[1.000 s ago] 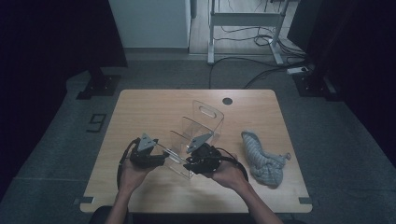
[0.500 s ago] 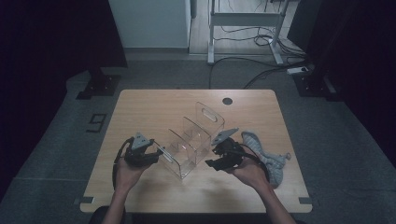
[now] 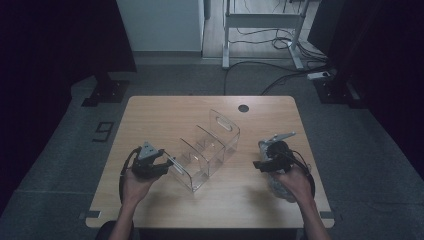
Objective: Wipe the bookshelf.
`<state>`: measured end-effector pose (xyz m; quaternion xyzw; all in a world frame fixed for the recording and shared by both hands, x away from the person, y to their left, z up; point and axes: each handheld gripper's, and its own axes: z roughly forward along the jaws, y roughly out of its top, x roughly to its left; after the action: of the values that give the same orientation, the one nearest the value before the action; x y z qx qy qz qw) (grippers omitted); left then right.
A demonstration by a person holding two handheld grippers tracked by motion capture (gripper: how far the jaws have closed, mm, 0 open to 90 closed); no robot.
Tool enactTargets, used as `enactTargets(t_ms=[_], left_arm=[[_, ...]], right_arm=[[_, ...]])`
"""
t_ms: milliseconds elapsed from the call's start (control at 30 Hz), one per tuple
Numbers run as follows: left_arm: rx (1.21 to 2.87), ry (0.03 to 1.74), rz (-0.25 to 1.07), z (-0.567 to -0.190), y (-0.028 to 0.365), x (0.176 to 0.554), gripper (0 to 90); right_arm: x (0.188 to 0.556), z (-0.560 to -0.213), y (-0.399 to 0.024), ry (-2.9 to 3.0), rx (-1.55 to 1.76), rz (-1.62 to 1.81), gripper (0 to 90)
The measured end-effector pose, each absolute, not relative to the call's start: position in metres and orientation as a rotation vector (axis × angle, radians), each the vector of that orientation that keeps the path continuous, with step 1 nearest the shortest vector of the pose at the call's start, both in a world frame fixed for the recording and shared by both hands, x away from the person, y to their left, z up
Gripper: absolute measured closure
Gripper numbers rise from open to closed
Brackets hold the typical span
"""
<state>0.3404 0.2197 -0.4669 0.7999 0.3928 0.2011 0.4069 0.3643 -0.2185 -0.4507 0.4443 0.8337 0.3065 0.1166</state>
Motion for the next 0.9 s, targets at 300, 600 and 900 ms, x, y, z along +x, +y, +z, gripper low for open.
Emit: enactTargets(t_ms=[300, 600, 900], left_arm=[[1.997, 1.018, 0.512, -0.468, 0.222, 0.338, 43.4], [2.004, 1.011, 0.514, -0.467, 0.225, 0.331, 45.0], [2.013, 1.003, 0.513, -0.466, 0.225, 0.323, 45.1]], right_arm=[[0.376, -0.494, -0.244, 2.421, 1.421, 0.733, 36.1], [0.378, -0.515, -0.247, 2.458, 1.417, 0.629, 56.7], [0.373, -0.512, -0.242, 2.421, 1.403, 0.612, 65.7]])
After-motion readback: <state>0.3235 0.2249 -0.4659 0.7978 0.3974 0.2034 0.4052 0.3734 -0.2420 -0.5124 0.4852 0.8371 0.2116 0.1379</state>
